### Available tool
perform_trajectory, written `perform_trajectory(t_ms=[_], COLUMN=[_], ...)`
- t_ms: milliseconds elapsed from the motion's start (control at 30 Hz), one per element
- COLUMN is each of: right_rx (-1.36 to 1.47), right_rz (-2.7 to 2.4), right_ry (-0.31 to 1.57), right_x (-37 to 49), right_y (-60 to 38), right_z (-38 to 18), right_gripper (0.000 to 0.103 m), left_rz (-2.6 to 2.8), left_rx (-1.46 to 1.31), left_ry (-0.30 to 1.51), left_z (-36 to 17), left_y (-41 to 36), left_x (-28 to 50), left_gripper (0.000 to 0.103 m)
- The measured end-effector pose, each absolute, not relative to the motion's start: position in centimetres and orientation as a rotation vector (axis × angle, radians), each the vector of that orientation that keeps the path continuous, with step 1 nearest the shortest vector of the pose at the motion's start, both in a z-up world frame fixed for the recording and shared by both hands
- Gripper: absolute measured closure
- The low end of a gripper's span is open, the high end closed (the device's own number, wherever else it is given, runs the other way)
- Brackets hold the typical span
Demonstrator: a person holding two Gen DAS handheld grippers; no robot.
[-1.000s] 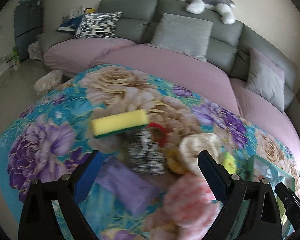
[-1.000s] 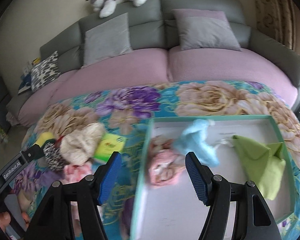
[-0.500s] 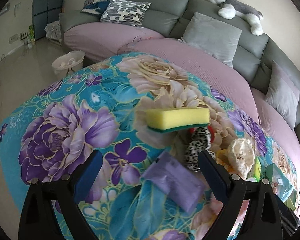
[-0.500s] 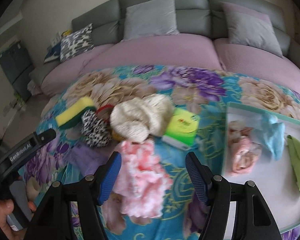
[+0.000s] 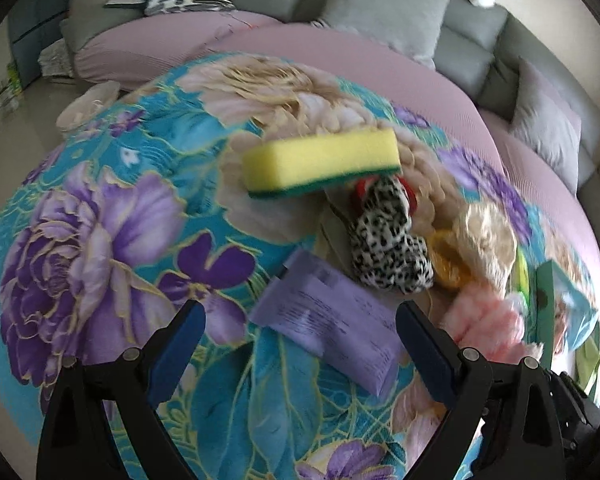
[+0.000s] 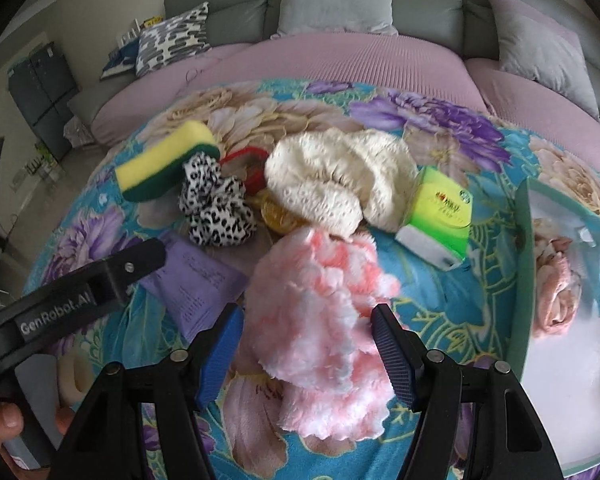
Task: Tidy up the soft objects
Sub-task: 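Move both grippers back over the pile toward the pink fluffy item and purple packet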
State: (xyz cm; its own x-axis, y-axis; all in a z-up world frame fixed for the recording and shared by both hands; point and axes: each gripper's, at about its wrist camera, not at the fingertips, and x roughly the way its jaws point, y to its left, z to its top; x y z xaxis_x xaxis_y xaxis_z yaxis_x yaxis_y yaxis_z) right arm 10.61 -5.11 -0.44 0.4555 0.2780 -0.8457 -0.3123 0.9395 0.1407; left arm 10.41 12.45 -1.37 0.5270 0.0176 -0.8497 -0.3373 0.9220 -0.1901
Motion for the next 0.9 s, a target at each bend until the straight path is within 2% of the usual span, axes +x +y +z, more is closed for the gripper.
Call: perform_trajectory(t_ms=[333,767,900], right_rx=[-0.03,-0.016,-0.008], right_rz=[0.359,0.354,0.353], right_ry=[1.043,1.037,1.036], right_x=[10.7,10.9,10.9], right_y=[-5.5,-6.1,-6.4], right_z=[-0.7,-0.3,-0.2], right_gripper=[0.033,0.033,0.033], left_rz=[0.242,0.306,0.335], left_rx=[-0.402,-0.289,-0.176], left_ry=[1.041,1.073,1.102], left_z=[-3.5,-4.2,-4.9], left_y=[12.7,11.1,9.9], left_x=[11.9,14.7,15.4], left_gripper=[0.007,0.007,0.007])
